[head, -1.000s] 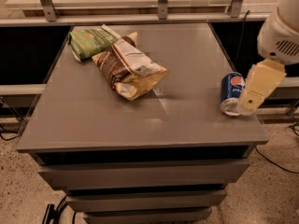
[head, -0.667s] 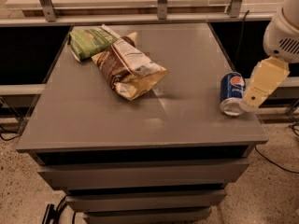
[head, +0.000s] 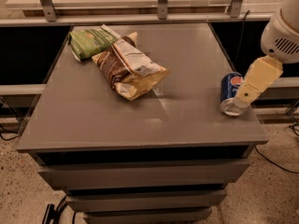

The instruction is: Place pepsi can upright

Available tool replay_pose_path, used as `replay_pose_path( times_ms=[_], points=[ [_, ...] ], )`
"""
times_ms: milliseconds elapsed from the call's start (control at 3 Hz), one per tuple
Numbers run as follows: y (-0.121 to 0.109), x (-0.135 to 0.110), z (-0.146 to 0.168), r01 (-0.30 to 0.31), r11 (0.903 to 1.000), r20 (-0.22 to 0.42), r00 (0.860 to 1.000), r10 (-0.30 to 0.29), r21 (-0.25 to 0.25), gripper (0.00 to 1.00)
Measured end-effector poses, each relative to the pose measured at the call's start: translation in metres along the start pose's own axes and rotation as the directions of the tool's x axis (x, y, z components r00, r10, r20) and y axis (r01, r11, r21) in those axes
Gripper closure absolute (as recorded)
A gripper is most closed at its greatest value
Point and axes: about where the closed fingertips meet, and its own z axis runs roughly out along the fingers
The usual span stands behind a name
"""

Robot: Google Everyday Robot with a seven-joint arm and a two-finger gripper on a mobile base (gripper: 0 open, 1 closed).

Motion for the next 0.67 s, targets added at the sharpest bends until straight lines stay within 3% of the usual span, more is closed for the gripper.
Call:
replay_pose_path(
  times_ms=[333,667],
  points=[
    [-0.0093,-0.0036,0.0095,-0.161,0.9852,0.048,0.986,0.158,0.058,0.00],
    [-0.0165,-0.0111,0.0162,-0.264,0.9526,0.030,0.964,0.263,0.150,0.00]
  ],
)
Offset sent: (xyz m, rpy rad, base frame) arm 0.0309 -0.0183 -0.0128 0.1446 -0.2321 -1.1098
